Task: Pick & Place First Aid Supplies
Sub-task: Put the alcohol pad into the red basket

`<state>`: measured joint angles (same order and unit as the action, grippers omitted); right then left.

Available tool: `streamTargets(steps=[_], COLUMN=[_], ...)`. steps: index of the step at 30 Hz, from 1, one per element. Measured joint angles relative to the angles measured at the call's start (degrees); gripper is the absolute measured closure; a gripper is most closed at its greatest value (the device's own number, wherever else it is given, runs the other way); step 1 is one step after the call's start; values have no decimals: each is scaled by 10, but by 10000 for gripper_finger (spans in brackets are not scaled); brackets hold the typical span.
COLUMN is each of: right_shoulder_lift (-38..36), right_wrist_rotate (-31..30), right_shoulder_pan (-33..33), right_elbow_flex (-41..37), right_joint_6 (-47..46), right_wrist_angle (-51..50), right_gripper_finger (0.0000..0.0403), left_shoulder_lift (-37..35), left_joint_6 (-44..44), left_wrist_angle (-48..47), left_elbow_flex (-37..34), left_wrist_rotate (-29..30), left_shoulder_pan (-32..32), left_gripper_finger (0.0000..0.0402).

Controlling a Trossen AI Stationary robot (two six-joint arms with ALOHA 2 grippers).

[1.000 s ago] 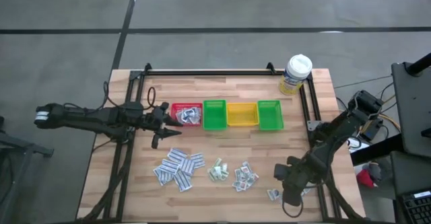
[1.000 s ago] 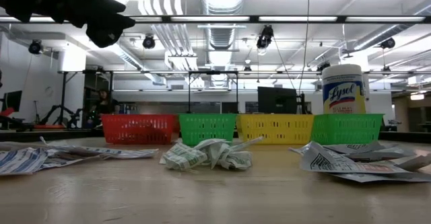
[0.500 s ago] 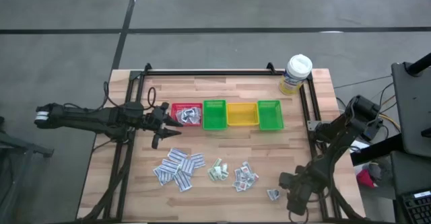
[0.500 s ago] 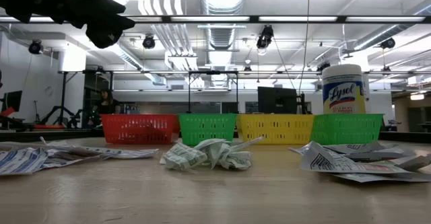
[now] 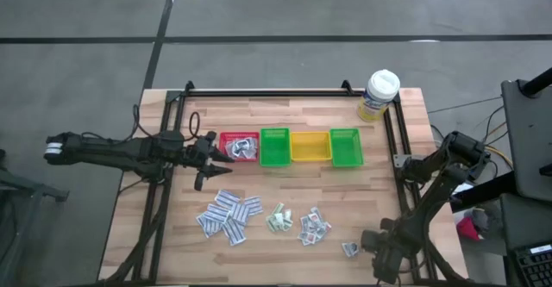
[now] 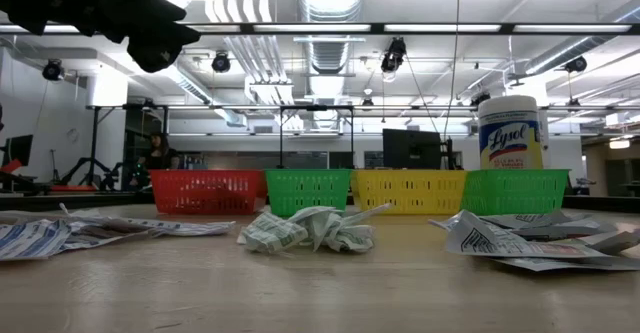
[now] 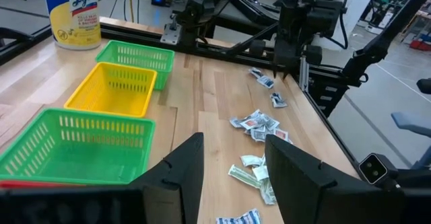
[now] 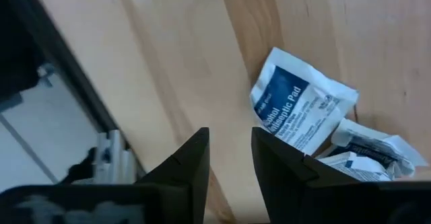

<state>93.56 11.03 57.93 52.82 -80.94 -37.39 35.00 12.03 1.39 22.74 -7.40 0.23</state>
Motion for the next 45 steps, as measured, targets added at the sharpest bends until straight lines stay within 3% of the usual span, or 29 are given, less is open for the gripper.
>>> streamTargets(steps=[13,38,45], right_shoulder_lift=[46,83,83], right_wrist_rotate=[1,-28,-33], right_shoulder_pan=[0,-6,-5], right_elbow_flex=[2,9,12], right_joint_6=[31,35,31], right_wrist_angle=[-2,-36,-49], right_gripper_finger=[290,357,391], left_shoulder_lift=[0,0,0], left_joint_6=[6,6,6], left_wrist_angle=[-1,-1,-1], left_elbow_flex=[-5,-5,-5], left_wrist_rotate=[0,0,0], left_shoulder_pan=[0,0,0], left_gripper_finger=[250,250,250])
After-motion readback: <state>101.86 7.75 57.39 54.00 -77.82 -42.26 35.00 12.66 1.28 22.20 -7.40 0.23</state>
